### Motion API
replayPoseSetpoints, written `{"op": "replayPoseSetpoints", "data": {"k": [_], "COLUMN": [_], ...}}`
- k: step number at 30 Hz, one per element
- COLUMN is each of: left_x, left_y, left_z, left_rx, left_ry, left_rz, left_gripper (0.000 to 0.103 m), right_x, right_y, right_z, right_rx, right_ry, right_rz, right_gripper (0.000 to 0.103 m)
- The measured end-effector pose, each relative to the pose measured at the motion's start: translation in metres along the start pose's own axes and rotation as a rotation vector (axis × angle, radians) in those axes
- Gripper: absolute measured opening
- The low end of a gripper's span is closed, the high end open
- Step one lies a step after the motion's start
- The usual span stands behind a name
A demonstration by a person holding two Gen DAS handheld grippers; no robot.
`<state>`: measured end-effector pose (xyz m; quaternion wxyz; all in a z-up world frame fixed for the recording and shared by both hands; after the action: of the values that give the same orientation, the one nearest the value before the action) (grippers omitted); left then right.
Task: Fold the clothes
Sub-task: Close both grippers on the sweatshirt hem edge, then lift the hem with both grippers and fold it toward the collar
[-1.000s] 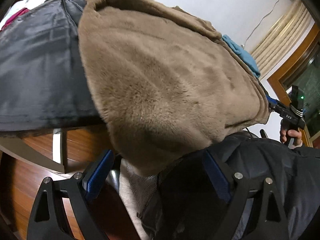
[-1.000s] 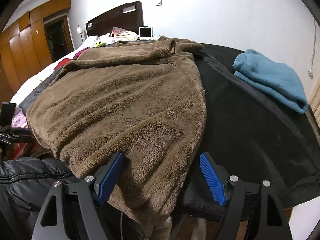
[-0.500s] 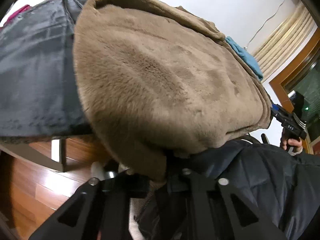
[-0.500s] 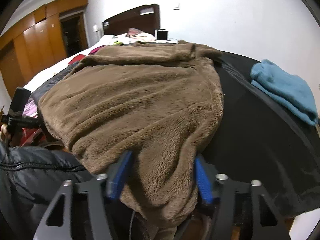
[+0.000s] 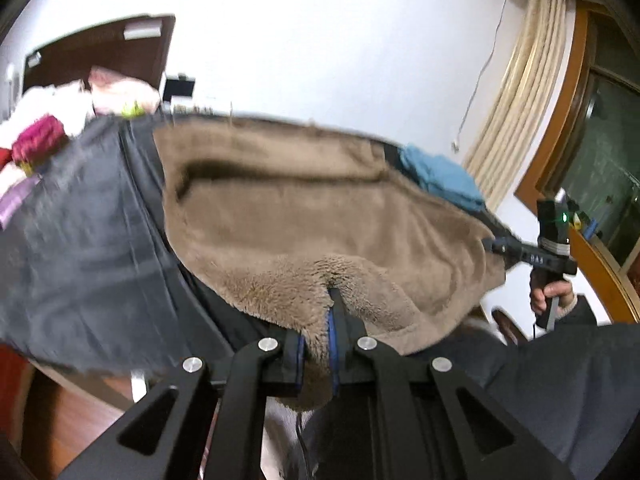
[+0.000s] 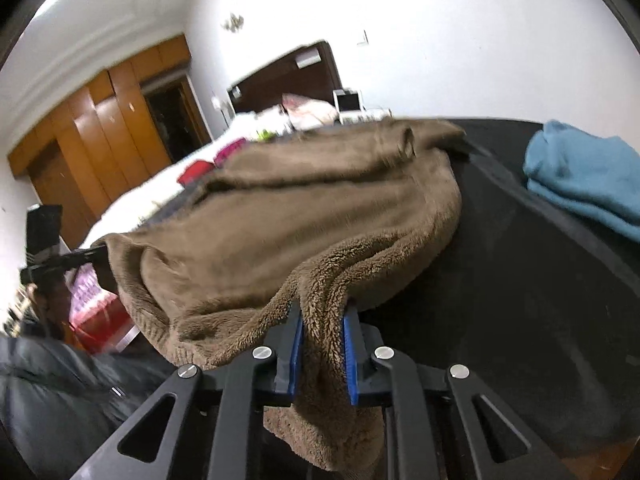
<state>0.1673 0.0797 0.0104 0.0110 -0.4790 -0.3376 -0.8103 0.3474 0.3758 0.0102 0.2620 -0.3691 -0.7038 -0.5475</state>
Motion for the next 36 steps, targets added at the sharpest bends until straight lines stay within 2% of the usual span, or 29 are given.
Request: {"op": "replayPoseSetpoints", "data": {"k": [4,8,12,17,22,30,36], "left_x": [0.037,0.072,0.102,0.138,0.175,0.223,0.237], "left_y": [0.02,0.016,0.009,-0.022,-0.056,-0.116,-0.178], "left_z": [-0.02,-0.04,-0.063,-0.083,-0.102,-0.138,-0.173], "left_rx": [0.034,0.072,0.111,0.143,0.164,0.187,0.221], "left_ry": [0.02,0.058,0.109,0.119,0.127,0.157,0.204], "left_rz": [0.076,0.097,0.114,0.101,0.083,0.043,-0.036], "left_gripper": [0.01,0.01,0.01,0.01,0.01,0.01,0.01], "right_x": [0.036,0.079,0.121,0.169,0.209,0.234,0.253], "right_y": [0.003,0.001,-0.016,-0.045,-0.084,-0.147,-0.178], "right_z": [-0.004,-0.006,0.0,0.015,0.047,0.111,0.14], "right_rx": [0.037,0.025,-0.019,-0.061,-0.119,-0.217,-0.331], "right_ry": [-0.012,0.009,0.008,-0.004,-0.066,-0.196,-0.181], "right_rz": [0.065,0.121,0.132,0.134,0.129,0.098,0.101], "right_gripper": [0.018,0.018,0.018,0.018,0.018,0.017,0.017]}}
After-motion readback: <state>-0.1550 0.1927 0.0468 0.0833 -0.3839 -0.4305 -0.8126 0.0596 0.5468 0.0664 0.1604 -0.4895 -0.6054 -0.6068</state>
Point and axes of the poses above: each gripper's, at about its wrist camera, not at the fingertips, and y roughly against the way its jaws point, z to its right, x to its top, the point moved 9 cm from there along -y, roughly the way its jaws point, and after that the axes turned 1 degree about -x, right-handed, at the moved point
